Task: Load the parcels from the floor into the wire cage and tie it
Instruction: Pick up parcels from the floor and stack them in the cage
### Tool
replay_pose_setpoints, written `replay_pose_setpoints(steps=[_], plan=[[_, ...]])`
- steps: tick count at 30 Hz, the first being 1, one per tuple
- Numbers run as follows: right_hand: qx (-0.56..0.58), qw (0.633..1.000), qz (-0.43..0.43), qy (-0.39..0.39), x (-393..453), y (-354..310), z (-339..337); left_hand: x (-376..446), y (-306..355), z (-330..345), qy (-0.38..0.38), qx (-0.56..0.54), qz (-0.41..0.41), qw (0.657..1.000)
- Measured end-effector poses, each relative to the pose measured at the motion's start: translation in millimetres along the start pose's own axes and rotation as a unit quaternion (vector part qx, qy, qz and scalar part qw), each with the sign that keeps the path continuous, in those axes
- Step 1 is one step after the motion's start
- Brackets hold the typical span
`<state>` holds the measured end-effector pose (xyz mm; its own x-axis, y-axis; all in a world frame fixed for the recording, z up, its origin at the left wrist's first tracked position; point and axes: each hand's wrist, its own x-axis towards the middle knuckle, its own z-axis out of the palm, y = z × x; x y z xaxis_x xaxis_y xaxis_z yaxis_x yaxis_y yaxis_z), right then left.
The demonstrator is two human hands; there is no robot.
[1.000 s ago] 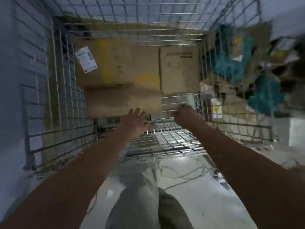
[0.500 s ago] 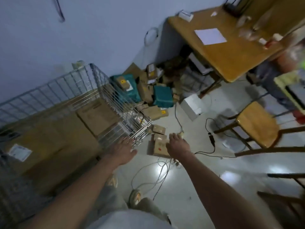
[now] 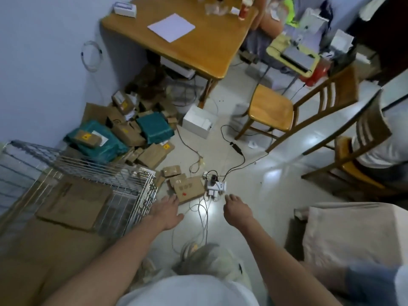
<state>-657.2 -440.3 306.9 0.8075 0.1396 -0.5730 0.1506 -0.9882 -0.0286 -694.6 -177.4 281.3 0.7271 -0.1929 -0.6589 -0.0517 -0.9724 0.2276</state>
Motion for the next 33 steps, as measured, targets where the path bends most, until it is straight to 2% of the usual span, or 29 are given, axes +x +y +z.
replay_pose_setpoints(steps=[6, 13, 17, 21, 24, 27, 30, 32, 33], plan=[[0.041, 0.997, 0.028, -0.066, 35, 30, 22, 43, 19, 3, -0.056, 0.004, 0.009, 0.998], [0.062, 0.987, -0.029, -0.144, 168, 36, 40, 136, 8, 7, -0.12, -0.039, -0.082, 0.989], [0.072, 0.981, -0.046, -0.176, 272, 33, 75, 232, 0, 29, -0.149, -0.11, -0.143, 0.972], [0.09, 0.98, -0.022, -0.175, 391, 45, 158, 364, -25, 97, -0.114, -0.142, -0.174, 0.968], [0.063, 0.983, -0.052, -0.164, 476, 54, 224, 463, -52, 152, -0.097, -0.181, -0.177, 0.963], [0.067, 0.981, -0.028, -0.18, 543, 60, 289, 540, -81, 203, -0.085, -0.263, -0.243, 0.93], [0.139, 0.973, 0.022, -0.184, 585, 66, 350, 589, -103, 243, -0.046, -0.376, -0.335, 0.863], [0.242, 0.943, 0.098, -0.205, 602, 63, 376, 605, -118, 264, -0.058, -0.456, -0.374, 0.806], [0.329, 0.91, 0.148, -0.206, 609, 59, 386, 611, -125, 273, -0.067, -0.501, -0.382, 0.773]])
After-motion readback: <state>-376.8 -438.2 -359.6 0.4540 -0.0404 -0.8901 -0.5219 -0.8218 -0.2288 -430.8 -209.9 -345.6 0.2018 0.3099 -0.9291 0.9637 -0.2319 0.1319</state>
